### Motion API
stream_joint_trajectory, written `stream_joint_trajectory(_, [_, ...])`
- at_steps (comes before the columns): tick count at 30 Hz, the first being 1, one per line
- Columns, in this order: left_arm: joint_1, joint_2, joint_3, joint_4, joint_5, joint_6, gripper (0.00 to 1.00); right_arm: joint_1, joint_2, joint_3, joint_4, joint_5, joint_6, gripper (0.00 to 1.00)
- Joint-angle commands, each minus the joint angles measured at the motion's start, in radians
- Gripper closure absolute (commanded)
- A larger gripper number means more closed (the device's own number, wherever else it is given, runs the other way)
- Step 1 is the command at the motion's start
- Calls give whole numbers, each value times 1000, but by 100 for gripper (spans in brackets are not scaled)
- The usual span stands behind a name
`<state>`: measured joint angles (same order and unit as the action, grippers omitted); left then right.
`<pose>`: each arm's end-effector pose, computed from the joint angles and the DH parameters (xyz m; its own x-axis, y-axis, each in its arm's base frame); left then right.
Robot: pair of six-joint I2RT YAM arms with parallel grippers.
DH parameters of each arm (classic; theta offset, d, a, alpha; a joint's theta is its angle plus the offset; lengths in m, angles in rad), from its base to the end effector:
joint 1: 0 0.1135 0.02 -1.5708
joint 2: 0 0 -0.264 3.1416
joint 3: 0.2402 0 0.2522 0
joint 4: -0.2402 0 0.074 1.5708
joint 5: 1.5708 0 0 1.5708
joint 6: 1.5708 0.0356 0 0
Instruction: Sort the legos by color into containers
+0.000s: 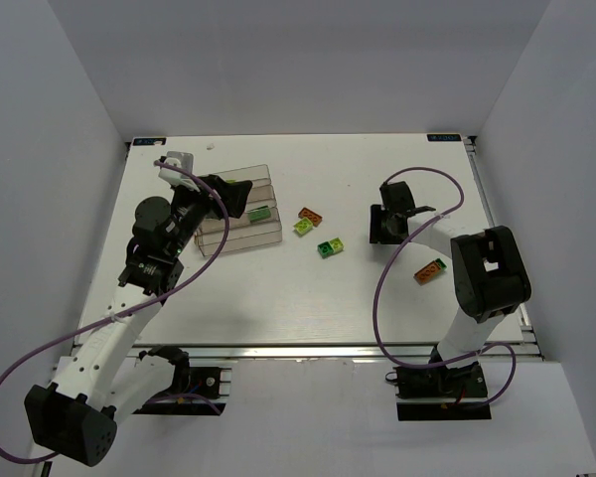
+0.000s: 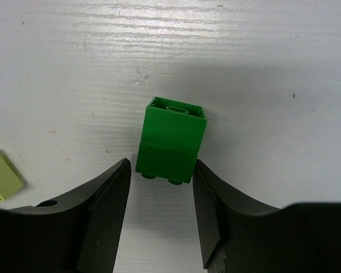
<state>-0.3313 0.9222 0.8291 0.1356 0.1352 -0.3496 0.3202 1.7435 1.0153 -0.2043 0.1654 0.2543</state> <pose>0.2057 -0.0758 0.3655 -0.1163 -0.3189 -0.9406 0.4362 0.8344 -0.3368 0.3370 0.1056 0.1677 -0.7925 -0.0014 -0.6099 -0.0186 0.9996 0.0219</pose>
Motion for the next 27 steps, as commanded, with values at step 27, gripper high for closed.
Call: stream_joint_trajectory(27, [-6, 3, -8, 15, 23, -8, 2, -6, -25, -52, 106, 57, 14, 46])
